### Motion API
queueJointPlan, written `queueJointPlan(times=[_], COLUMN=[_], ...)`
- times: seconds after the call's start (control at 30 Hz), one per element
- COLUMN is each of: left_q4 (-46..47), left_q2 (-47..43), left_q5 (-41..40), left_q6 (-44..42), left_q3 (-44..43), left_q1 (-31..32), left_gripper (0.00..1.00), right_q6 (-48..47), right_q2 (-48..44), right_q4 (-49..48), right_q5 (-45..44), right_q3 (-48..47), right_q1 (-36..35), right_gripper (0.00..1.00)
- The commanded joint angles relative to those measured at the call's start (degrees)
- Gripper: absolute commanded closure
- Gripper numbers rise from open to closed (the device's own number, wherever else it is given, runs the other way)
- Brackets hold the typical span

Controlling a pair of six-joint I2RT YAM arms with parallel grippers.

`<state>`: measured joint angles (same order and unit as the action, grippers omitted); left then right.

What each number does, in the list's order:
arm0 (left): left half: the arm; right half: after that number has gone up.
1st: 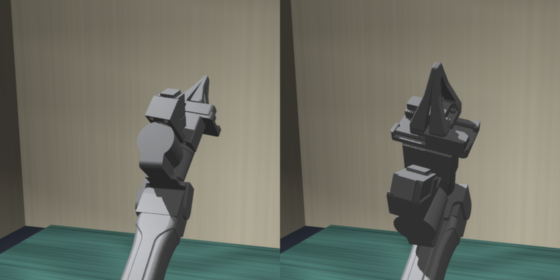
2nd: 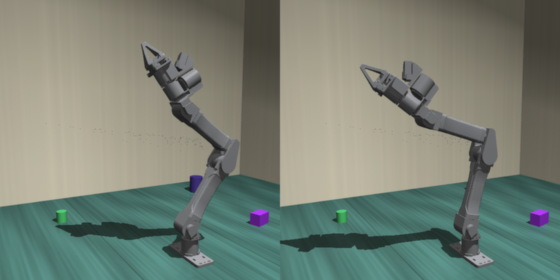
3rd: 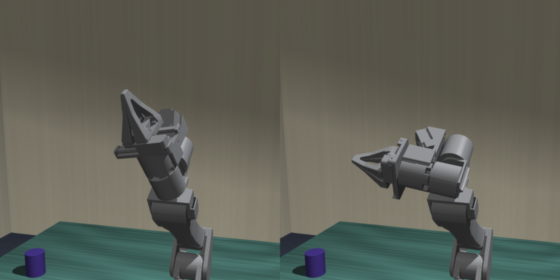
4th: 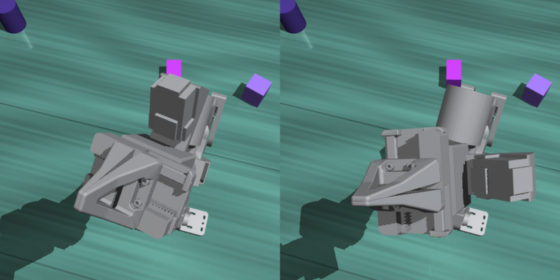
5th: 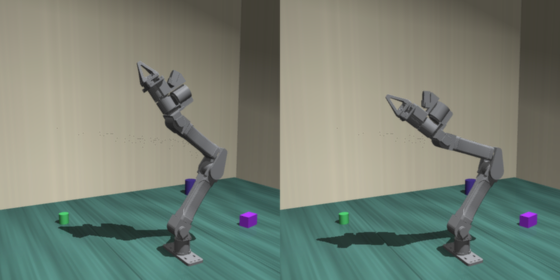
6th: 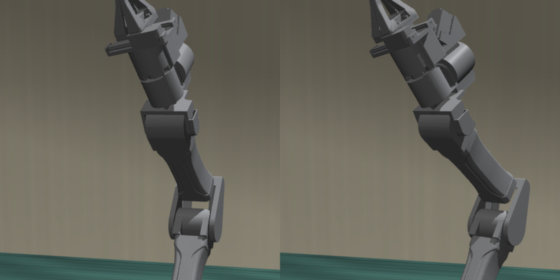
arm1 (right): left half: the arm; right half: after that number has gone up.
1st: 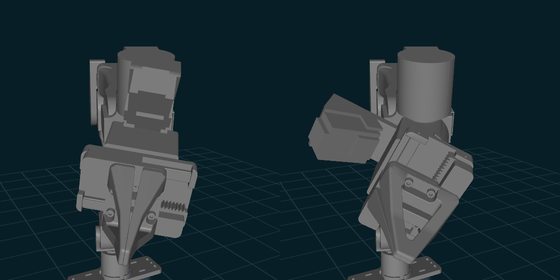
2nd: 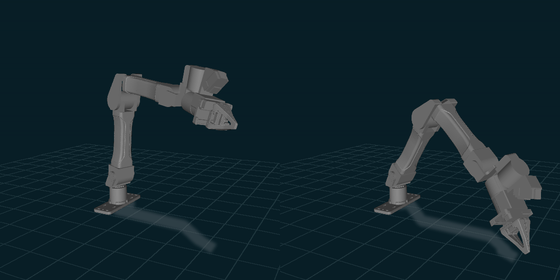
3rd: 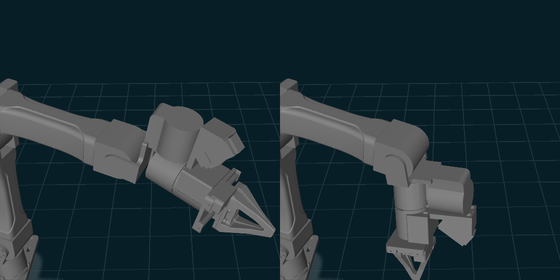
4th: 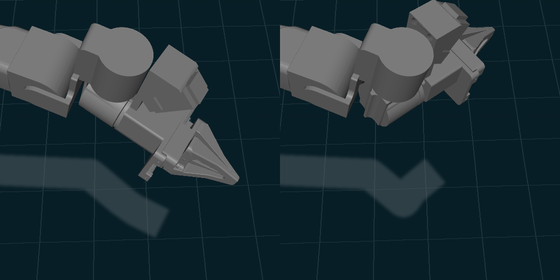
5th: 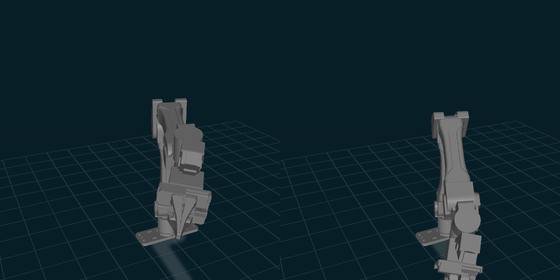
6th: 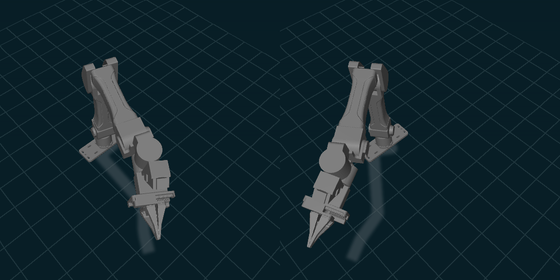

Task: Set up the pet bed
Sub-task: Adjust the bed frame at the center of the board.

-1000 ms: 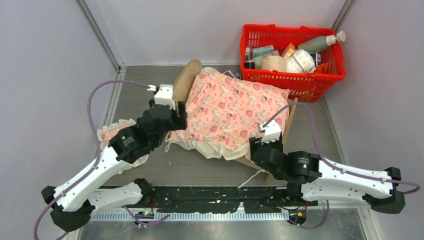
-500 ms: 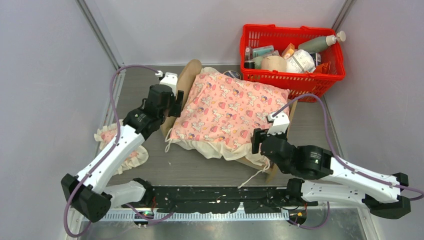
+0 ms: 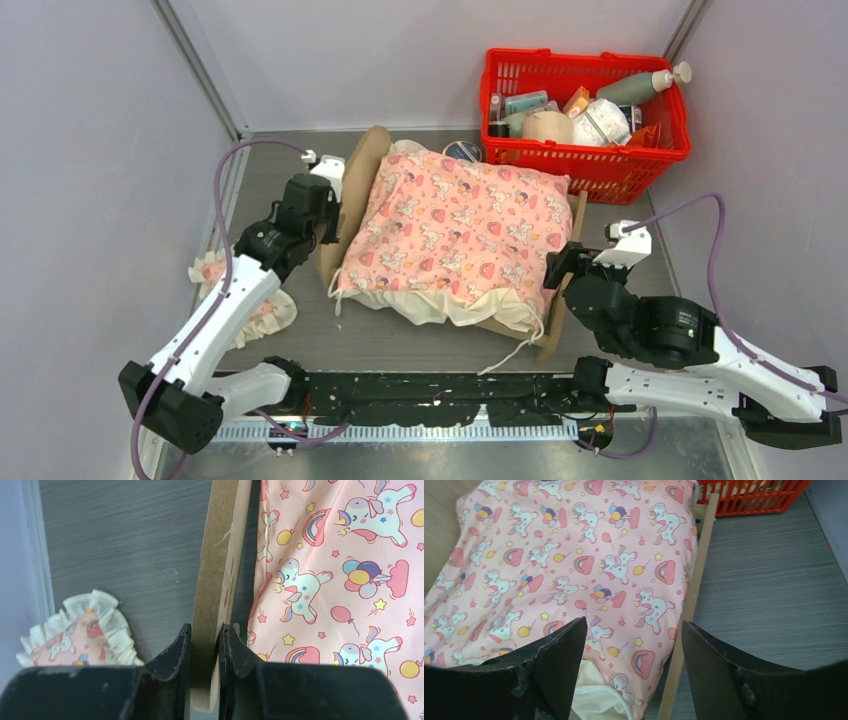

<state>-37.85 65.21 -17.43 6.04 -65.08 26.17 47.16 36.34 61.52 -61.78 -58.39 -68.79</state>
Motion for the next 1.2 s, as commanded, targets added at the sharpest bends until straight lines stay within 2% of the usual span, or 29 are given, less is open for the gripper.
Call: queueJointPlan(times=[0.0,0.07,0.2,0.33,0.47,0.57,0.63,0.73,0.83,0.9,1.0,1.07,1.17], left_q4=[-3.9,-4.0,-2.4,-2.8,-3.3,-5.2,-5.4,-5.0,-4.8,-4.6,-3.4,-2.5,-2.1], left_q2=[-8.4,-11.9,-17.0,-20.5,-21.8,-20.4,-20.4,-21.3,-22.0,-22.0,-21.8,-21.3,-20.7], left_q5=[-15.8,-19.5,-21.6,-23.1,-20.8,-23.8,-26.1,-26.0,-26.1,-26.2,-23.5,-19.0,-16.8], left_q6=[-0.4,-0.3,-1.6,-1.0,2.0,4.7,6.6,8.7,11.2,12.5,13.4,13.8,14.9], left_q3=[0.5,2.8,7.2,7.9,6.7,5.6,5.5,5.1,4.4,4.0,4.3,4.5,4.8], left_q1=[-4.4,-5.7,-10.3,-16.1,-18.0,-18.8,-20.2,-22.8,-24.0,-24.1,-24.1,-24.1,-24.1], left_gripper=[1.0,1.0,1.0,1.0,1.0,1.0,1.0,1.0,1.0,1.0,1.0,1.0,1.0], right_q6=[5.8,7.2,5.6,0.8,-4.4,-8.6,-11.9,-16.7,-22.4,-25.3,-28.5,-32.6,-36.0], right_q2=[4.2,6.9,11.4,15.0,19.3,23.1,26.1,29.6,32.2,34.7,38.7,40.8,44.2], right_q4=[1.7,1.7,-2.2,-11.8,-22.8,-29.4,-33.1,-39.4,-43.8,-46.2,-48.1,-49.5,-51.3], right_q5=[-2.1,-1.3,0.9,8.3,15.7,21.4,24.1,27.7,31.8,33.7,34.7,34.9,37.2], right_q3=[0.5,0.4,1.3,5.4,9.2,9.9,9.6,8.2,5.8,4.1,1.4,-0.5,-4.5], right_q1=[1.0,1.4,2.7,6.0,9.6,13.7,15.5,16.5,16.9,17.5,19.4,21.1,25.7], right_gripper=[0.25,0.25,0.25,0.25,0.25,0.3,0.39,0.64,0.83,0.92,0.95,0.95,0.95])
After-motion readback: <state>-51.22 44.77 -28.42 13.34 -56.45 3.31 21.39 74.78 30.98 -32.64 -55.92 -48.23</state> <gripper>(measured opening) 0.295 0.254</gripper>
